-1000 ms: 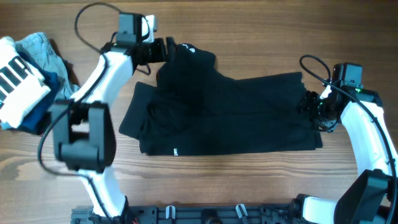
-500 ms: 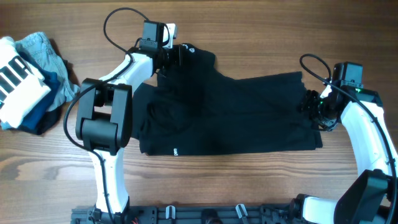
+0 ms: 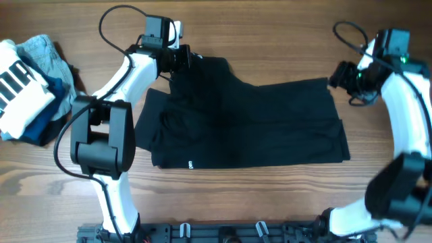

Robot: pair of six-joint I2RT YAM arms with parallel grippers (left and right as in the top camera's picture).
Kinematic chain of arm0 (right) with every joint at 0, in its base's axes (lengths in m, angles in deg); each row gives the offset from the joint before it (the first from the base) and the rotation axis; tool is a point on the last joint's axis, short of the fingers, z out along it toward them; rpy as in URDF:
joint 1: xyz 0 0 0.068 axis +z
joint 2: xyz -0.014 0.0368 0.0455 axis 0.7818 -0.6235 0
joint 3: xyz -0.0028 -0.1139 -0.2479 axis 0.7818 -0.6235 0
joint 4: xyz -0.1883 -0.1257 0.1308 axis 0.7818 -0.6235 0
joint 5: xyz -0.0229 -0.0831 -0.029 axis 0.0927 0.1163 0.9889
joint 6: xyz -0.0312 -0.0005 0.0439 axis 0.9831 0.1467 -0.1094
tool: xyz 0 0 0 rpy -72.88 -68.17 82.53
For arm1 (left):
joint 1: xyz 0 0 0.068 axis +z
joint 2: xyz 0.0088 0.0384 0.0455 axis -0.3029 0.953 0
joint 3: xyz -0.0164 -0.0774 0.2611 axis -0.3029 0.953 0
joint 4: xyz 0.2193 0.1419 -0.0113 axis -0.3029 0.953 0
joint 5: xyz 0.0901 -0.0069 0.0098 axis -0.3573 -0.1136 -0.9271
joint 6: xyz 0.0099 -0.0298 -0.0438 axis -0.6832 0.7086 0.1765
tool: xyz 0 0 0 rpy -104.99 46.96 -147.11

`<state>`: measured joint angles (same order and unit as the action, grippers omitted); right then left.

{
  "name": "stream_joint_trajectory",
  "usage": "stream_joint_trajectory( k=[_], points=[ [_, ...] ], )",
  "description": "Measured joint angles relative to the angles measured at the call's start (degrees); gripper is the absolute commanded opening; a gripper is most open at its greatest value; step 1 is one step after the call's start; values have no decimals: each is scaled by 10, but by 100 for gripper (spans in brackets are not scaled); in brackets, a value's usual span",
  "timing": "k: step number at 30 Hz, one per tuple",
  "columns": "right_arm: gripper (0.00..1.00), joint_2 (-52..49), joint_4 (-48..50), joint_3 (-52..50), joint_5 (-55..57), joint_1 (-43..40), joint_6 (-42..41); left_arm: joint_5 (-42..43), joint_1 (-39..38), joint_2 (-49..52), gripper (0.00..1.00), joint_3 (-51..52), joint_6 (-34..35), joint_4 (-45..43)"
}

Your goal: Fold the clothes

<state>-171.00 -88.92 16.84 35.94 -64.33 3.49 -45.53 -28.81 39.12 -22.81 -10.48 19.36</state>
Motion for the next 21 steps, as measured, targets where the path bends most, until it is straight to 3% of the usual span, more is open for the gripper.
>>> stream_joint_trajectory(
  k=[7,17,19,20,21],
  points=[
    [77,-178,74,65,-5,0,21,0,0,0,4,0,13,39],
    [75,-224,102,68,-1,18,15,0,0,0,4,0,13,51],
    [64,-227,99,72,7,27,14,0,0,0,4,0,13,58],
    [46,-231,93,76,12,32,12,0,0,0,4,0,13,61],
    [35,-232,92,77,14,33,14,0,0,0,4,0,13,62]
  ],
)
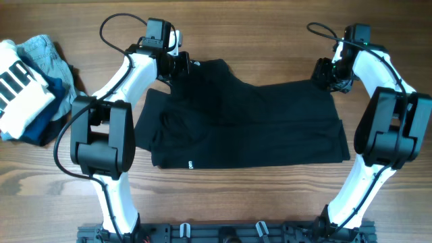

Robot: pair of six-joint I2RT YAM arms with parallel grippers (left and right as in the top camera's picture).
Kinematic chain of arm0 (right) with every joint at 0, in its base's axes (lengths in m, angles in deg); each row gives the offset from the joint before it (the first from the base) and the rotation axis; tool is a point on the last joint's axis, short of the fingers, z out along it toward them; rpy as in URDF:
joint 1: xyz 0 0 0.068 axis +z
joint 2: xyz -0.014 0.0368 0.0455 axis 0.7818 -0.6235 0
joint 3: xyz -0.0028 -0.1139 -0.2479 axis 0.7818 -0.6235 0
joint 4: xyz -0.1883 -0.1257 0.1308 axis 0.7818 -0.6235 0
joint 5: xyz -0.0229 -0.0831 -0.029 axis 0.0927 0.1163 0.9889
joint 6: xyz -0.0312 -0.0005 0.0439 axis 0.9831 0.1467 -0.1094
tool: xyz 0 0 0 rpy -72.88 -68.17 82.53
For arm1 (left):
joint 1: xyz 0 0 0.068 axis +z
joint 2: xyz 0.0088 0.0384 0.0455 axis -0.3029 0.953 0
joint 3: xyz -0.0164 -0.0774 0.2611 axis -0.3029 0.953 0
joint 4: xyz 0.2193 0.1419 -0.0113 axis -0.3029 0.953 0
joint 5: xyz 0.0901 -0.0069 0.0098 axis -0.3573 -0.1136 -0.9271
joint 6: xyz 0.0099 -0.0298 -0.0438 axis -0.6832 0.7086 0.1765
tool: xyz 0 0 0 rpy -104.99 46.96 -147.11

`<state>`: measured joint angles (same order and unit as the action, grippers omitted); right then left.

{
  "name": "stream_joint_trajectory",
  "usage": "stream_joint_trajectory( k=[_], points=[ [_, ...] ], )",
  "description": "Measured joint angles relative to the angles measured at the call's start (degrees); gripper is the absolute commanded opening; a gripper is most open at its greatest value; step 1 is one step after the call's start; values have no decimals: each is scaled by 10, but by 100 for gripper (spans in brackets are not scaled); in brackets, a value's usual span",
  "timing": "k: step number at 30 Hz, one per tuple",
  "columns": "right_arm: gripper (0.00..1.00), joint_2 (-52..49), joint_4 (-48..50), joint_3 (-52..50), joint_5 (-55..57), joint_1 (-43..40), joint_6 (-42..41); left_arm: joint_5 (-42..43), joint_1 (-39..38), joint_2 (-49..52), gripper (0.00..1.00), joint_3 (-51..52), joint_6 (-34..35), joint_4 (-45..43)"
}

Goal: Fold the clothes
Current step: 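Fold the shirt's top edge down with both grippers toward the bottom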

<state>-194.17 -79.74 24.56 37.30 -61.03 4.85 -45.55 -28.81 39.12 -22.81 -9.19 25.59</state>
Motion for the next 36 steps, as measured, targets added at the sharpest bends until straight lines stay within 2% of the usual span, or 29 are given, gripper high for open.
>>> stream_joint_trajectory(
  k=[2,3,4,13,17,27,31,36],
  points=[
    [15,-2,-3,2,3,1,1,0,0,0,4,0,0,0],
    [8,-3,-5,2,3,0,-3,0,0,0,4,0,0,1],
    [4,-4,-8,2,3,0,-2,0,0,0,4,0,0,1],
    [4,-5,-38,7,8,1,-27,1,0,-3,4,0,0,11],
    [4,4,-96,10,26,1,-38,6,0,-42,4,0,0,45],
    [4,120,-271,30,67,1,-40,12,0,-249,4,-1,4,256],
    [4,125,-346,31,82,1,-29,6,0,-259,4,-1,4,355],
    [5,125,-401,31,107,1,-24,-22,0,-259,4,16,4,391]
  ],
)
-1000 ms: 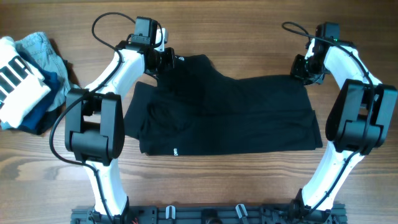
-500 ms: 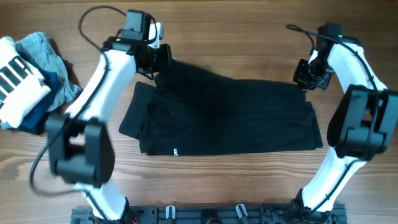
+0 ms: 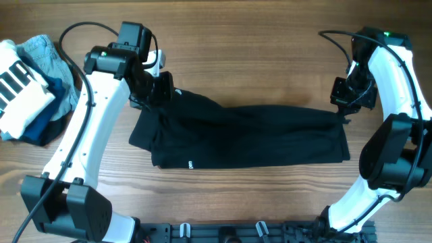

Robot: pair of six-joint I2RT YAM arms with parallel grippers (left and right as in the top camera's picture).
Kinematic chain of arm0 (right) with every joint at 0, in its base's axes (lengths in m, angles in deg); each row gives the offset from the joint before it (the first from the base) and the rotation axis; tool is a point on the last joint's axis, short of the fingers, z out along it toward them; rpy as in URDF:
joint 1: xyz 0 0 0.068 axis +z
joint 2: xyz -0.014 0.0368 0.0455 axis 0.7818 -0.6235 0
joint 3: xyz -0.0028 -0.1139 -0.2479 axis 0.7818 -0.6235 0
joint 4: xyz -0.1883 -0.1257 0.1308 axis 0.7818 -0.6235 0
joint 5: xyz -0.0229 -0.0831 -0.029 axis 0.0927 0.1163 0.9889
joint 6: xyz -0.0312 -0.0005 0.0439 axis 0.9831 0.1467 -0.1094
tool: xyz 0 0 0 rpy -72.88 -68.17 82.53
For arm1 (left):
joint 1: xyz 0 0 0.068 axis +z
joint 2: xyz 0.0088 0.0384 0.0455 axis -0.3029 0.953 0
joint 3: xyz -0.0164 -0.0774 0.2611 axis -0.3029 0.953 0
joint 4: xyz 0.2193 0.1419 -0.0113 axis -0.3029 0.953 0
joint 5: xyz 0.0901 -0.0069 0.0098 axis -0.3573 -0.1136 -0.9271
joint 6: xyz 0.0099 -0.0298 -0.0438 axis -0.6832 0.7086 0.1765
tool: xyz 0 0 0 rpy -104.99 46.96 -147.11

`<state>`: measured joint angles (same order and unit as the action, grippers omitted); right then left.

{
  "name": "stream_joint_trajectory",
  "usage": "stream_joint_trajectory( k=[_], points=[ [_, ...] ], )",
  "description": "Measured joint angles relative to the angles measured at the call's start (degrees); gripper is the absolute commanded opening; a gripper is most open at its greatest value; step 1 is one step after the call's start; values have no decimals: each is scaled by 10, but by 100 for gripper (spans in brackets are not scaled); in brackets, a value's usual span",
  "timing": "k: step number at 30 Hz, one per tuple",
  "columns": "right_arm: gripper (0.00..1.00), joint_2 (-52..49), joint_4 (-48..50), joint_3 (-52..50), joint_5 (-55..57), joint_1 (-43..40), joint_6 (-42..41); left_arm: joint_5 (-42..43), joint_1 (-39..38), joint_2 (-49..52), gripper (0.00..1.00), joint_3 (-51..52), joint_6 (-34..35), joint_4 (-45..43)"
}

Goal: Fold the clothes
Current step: 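Fold the shirt's top edge down with both grippers toward the bottom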

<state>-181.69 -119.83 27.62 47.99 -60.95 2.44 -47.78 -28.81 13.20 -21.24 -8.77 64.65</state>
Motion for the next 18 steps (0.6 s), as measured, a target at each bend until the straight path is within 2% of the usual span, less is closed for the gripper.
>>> stream_joint_trajectory(
  k=[8,14,16,18],
  points=[
    [7,0,-43,0,18,0,-1,-10,0,0,4,85,0,-16],
    [9,0,-21,-65,21,0,-1,-20,0,0,11,172,0,-57],
    [9,0,-7,-92,22,0,-2,-33,0,0,17,194,0,-59],
    [11,0,2,-109,24,0,-3,-50,0,0,17,204,0,-54]
  ],
)
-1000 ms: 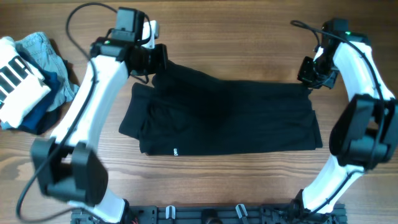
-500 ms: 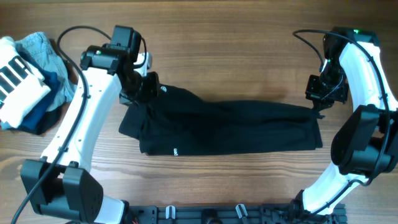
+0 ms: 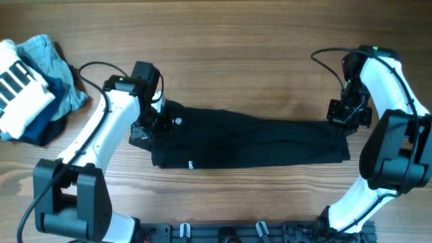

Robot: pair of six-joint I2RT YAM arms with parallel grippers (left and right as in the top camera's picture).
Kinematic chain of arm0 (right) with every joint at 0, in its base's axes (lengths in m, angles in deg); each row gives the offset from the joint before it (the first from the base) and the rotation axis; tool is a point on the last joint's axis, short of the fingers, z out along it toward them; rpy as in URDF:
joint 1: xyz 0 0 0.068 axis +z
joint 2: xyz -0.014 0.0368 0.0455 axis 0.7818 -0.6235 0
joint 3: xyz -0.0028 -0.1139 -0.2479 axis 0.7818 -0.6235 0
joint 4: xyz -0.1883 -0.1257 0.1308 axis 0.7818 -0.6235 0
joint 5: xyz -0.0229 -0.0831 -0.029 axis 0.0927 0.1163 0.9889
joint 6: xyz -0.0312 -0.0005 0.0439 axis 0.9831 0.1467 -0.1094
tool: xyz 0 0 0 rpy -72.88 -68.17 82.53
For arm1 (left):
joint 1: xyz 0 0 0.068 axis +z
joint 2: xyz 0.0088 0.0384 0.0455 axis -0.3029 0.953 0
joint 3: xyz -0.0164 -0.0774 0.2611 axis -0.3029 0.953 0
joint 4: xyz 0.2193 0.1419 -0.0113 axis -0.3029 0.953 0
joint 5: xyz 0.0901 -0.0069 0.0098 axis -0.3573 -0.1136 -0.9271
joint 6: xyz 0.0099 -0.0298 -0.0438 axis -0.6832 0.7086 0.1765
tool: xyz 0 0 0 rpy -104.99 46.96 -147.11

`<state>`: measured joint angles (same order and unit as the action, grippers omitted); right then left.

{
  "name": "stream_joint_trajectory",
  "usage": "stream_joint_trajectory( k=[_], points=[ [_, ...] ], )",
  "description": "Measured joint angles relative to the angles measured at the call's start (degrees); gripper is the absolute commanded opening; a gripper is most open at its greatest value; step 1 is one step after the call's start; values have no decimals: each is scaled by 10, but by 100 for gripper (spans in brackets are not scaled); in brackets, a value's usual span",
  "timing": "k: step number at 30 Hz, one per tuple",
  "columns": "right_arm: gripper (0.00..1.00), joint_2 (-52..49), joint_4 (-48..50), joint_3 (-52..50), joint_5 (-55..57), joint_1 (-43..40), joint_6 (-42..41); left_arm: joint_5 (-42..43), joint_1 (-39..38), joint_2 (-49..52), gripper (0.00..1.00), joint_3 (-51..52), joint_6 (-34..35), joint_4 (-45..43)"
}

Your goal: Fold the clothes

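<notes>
A black garment (image 3: 256, 142) lies across the middle of the table as a long band, its far half folded over toward the front. My left gripper (image 3: 152, 124) is down at the band's left end, shut on the cloth's edge beside a small white logo. My right gripper (image 3: 344, 120) sits at the right end, shut on the cloth's top corner. The fingertips of both are partly hidden by the wrists and the dark fabric.
A pile of other clothes (image 3: 30, 88), striped white, blue and grey, sits at the table's left edge. The arm bases and a black rail (image 3: 223, 233) run along the front edge. Bare wood (image 3: 236, 54) lies behind the garment.
Both grippers have come closer to the front edge with the garment's far edge in them. The black band is narrower and flatter than before.
The garment lay spread wide, my left gripper at its far left corner and the right one off to the side. Then both were at the far corners. Later the far edge was drawn toward the front, and now it lies folded over the near half.
</notes>
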<state>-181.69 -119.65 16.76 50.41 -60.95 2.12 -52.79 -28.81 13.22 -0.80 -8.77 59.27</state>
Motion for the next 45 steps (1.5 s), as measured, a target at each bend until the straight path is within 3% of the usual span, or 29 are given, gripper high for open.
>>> stream_joint_trajectory(
  k=[6,9,13,19,22,24,25,27,37,45],
  points=[
    [13,0,14,-14,2,0,-9,-27,0,0,22,3,2,-4],
    [13,0,14,-15,9,0,-16,-33,0,0,35,2,2,-24],
    [14,0,15,-15,29,0,-35,-28,0,0,65,-14,5,-58],
    [14,0,21,-15,40,0,-39,26,0,2,71,-37,4,-148],
    [14,0,23,-15,41,0,-39,34,0,14,66,-37,4,-156],
    [14,0,25,-15,41,0,-39,37,-1,24,38,-37,4,-156],
    [14,0,25,-15,41,0,-39,39,-2,30,15,-37,4,-155],
    [14,0,25,-15,41,0,-39,41,-8,39,5,-37,4,-150],
    [14,0,25,-15,41,0,-39,42,-17,40,4,-37,4,-95],
    [15,0,29,-15,43,0,-39,-19,-16,-65,4,-39,19,71]
  ],
)
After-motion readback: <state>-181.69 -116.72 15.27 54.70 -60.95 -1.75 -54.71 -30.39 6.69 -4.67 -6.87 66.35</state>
